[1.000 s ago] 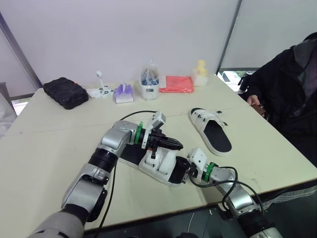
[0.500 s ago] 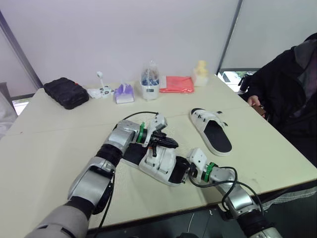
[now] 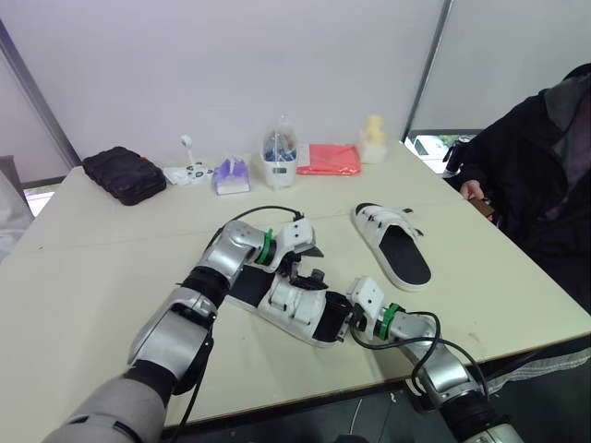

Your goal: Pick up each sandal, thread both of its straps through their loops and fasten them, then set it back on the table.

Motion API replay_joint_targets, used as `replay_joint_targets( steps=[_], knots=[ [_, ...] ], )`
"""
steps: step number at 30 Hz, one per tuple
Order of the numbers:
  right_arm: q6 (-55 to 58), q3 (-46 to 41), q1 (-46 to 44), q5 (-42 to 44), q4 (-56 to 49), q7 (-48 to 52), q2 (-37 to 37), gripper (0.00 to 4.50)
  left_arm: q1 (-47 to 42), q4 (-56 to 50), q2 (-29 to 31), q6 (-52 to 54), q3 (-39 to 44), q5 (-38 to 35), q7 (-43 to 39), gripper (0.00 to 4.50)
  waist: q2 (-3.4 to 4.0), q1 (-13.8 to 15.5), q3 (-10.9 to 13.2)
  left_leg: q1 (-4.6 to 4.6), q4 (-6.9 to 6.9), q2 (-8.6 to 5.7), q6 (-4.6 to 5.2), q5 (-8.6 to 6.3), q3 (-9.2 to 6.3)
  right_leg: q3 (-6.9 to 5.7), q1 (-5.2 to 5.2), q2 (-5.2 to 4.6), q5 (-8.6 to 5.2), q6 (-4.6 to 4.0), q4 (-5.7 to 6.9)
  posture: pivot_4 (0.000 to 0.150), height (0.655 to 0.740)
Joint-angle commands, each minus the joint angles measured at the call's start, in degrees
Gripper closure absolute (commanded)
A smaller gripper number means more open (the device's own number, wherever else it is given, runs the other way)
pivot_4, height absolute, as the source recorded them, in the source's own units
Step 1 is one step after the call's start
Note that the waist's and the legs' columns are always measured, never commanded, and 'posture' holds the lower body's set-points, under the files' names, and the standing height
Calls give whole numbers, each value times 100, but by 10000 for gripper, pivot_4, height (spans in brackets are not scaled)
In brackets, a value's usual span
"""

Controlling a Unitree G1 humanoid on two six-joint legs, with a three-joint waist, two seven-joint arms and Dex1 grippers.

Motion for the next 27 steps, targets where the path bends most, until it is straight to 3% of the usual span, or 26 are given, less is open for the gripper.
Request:
replay_joint_targets(
  steps=[1, 5, 11, 15, 20, 27],
  knots=[
    [219, 110, 233, -322, 475, -172, -13, 45000, -289, -315, 160, 716, 827, -557, 339, 423, -3, -4, 9, -3, 0, 0, 0, 0, 0, 0, -4, 0, 0, 0, 1, 1500, 7400],
    [252, -110, 398, -235, -103, -312, -162, 45000, -26, -1202, 559, 2017, 1570, -1399, 72, 423, 5, -1, 18, -48, 3, 0, 0, 1, 0, -1, -58, 3, 2, -1, 16, 1500, 7400],
    [609, -473, 805, -48, -1576, -339, -595, 45000, 1157, -2544, 1395, 3547, 1685, -2071, -535, 423, 42, 88, 46, -115, 8, -17, -7, 3, 0, 9, -129, -11, 8, -16, 46, 1500, 7400],
    [841, -683, 790, 51, -2196, -267, -861, 45000, 1485, -2666, 1637, 3898, 1549, -2138, -813, 423, 38, 197, 93, -197, 53, -29, -20, 11, -9, 4, -185, -15, 18, -19, 50, 1500, 7400],
    [1032, -1030, 773, 124, -2585, -109, -1281, 45000, 1532, -2604, 1685, 4245, 1454, -2286, -1073, 423, 38, 185, 123, -197, 58, -40, -10, 6, -8, -2, -181, -32, 20, -19, 54, 1500, 7400],
    [1217, -1949, 1478, 267, -3144, 39, -2055, 45000, 1372, -2499, 1687, 4487, 1263, -2358, -1423, 423, 33, 184, 143, -198, 53, -43, -10, 7, -6, -6, -183, -36, 18, -16, 51, 1500, 7400]
  ],
)
